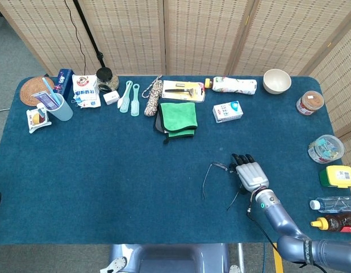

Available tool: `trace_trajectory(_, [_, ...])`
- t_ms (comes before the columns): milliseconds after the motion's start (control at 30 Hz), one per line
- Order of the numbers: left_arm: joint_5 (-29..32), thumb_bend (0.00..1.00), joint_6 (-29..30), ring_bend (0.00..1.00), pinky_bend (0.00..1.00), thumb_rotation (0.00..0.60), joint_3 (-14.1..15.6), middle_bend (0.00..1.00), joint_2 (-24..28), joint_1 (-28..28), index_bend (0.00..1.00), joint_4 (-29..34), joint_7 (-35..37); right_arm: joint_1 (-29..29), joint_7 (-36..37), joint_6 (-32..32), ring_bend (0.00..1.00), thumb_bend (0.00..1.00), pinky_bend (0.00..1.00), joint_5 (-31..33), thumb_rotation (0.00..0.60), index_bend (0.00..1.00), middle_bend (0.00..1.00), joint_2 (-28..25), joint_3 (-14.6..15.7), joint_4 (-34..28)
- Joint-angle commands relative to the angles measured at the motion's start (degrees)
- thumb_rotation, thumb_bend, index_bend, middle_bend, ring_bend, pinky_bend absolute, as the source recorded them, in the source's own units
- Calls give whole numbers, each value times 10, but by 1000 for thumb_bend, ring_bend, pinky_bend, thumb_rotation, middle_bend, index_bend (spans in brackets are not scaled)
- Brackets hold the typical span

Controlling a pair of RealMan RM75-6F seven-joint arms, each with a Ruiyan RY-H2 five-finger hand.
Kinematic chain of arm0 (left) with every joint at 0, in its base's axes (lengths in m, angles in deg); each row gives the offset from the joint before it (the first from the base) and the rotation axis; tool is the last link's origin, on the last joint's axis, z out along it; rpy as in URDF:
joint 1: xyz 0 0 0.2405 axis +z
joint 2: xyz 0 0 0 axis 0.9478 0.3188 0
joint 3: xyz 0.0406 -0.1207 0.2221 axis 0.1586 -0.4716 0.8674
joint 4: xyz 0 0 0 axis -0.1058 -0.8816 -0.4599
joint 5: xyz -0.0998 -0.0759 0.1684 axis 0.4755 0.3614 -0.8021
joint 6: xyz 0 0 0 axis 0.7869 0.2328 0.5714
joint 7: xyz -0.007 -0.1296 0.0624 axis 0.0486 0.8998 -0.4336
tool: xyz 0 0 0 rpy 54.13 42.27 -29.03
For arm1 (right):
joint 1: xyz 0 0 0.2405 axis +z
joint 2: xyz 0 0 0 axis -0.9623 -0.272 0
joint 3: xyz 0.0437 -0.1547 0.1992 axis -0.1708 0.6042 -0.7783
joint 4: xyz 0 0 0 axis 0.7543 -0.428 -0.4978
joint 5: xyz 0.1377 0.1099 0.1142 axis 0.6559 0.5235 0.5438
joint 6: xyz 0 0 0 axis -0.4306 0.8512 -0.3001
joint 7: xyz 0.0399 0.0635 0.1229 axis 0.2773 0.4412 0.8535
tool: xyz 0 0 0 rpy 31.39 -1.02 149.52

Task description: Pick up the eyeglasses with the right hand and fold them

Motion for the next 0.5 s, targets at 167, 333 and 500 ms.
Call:
trace_trajectory(167, [2,377,2,94,0,492,0,24,2,2,114,0,2,-3,2,-1,0,274,0,-3,600,226,0,4,-4,6])
trace_trajectory(333, [0,377,2,94,0,494,-1,24,1,1,114,0,2,-5,-8,-7,0,274,0,-6,600,220,0,-5,-3,-1])
trace_trajectory(500, [-2,376,1,94,0,493,-1,24,0,0,114,2,1,-10,-13,-11,0,274,0,-10,600,216,0,-15,0,-8])
